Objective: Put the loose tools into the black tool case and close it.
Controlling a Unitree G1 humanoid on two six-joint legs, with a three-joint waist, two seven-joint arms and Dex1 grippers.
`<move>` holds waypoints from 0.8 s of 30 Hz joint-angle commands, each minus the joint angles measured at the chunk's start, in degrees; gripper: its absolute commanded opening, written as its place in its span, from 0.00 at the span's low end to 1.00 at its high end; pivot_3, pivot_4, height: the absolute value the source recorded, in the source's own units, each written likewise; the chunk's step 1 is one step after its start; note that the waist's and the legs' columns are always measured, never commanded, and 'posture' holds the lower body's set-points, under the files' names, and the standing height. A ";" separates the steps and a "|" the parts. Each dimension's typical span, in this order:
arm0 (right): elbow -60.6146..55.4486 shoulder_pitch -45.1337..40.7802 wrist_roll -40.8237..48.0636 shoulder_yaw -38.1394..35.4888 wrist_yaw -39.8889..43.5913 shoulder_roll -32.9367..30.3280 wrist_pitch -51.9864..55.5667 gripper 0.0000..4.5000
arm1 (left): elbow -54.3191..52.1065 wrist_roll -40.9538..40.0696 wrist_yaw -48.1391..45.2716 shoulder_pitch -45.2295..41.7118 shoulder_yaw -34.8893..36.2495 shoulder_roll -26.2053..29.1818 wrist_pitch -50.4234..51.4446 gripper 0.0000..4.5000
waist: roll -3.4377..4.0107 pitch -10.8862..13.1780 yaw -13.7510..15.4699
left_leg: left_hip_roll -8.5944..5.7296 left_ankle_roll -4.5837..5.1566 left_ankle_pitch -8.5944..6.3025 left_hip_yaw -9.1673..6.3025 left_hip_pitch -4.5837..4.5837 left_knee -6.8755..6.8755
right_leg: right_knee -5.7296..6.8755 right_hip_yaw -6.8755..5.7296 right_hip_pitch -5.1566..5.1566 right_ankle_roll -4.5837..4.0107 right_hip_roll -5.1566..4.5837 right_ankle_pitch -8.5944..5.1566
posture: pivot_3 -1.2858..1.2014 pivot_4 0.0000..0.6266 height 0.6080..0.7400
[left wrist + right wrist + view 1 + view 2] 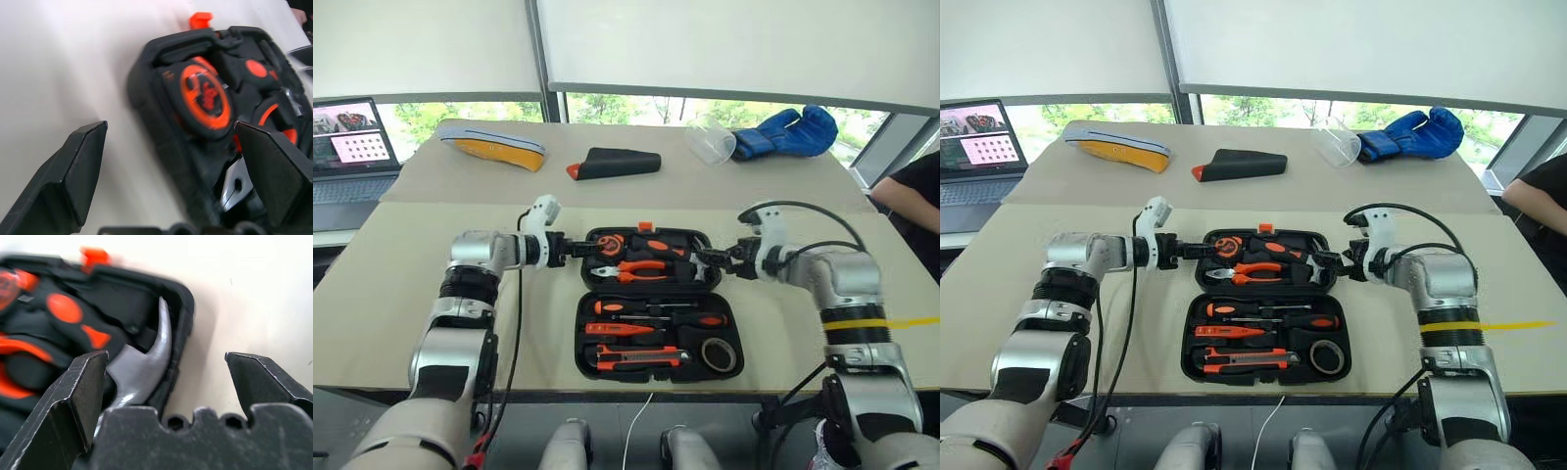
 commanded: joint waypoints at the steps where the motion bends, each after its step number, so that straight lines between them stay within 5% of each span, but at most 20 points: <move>1: 0.53 -1.54 -0.15 -1.83 -0.18 0.26 -2.47 0.78 | 0.90 0.18 2.06 -1.00 1.17 -0.30 -1.44 0.68 | 0.00 0.00 -0.27 | 0.00 0.00 0.00 0.00 0.00 0.00 | 0.01 0.00 -0.01 0.00 0.00 0.00 | 0.52 0.24 1.00; 7: -1.61 -0.45 1.19 -2.19 0.15 0.80 -0.72 0.28 | -0.33 -0.09 0.83 0.04 0.58 0.17 -0.50 0.16 | 0.00 0.00 -0.43 | 0.01 -0.01 0.01 -0.04 0.13 0.03 | 0.07 -0.01 0.08 0.03 0.00 0.03 | 0.52 0.24 1.00; 11: -2.03 -0.21 1.19 -2.18 0.11 0.96 -0.99 0.00 | -0.88 -0.27 0.67 0.34 0.68 0.25 -0.22 0.00 | 0.01 -0.01 -0.58 | 0.02 -0.01 0.01 -0.04 0.23 0.03 | 0.07 -0.01 0.17 0.03 0.00 0.03 | 0.52 0.24 1.00; 15: -1.53 -0.94 -0.70 -2.17 -1.83 1.50 -4.31 0.00 | -2.90 -0.18 0.20 1.42 0.15 0.24 -1.12 0.00 | 0.02 -0.01 -0.74 | 0.02 -0.02 0.01 -0.04 0.26 0.03 | 0.10 -0.01 0.19 0.03 0.00 0.03 | 0.52 0.24 1.00; 24: -3.72 -4.88 -10.68 -0.89 -7.84 2.13 -30.67 0.00 | -7.11 6.17 8.41 0.81 0.24 -3.16 -38.26 0.00 | 0.07 0.12 -0.18 | 0.01 -0.15 0.19 0.00 0.00 0.03 | 0.00 0.02 -0.03 -0.04 -0.03 0.08 | 0.52 0.24 1.00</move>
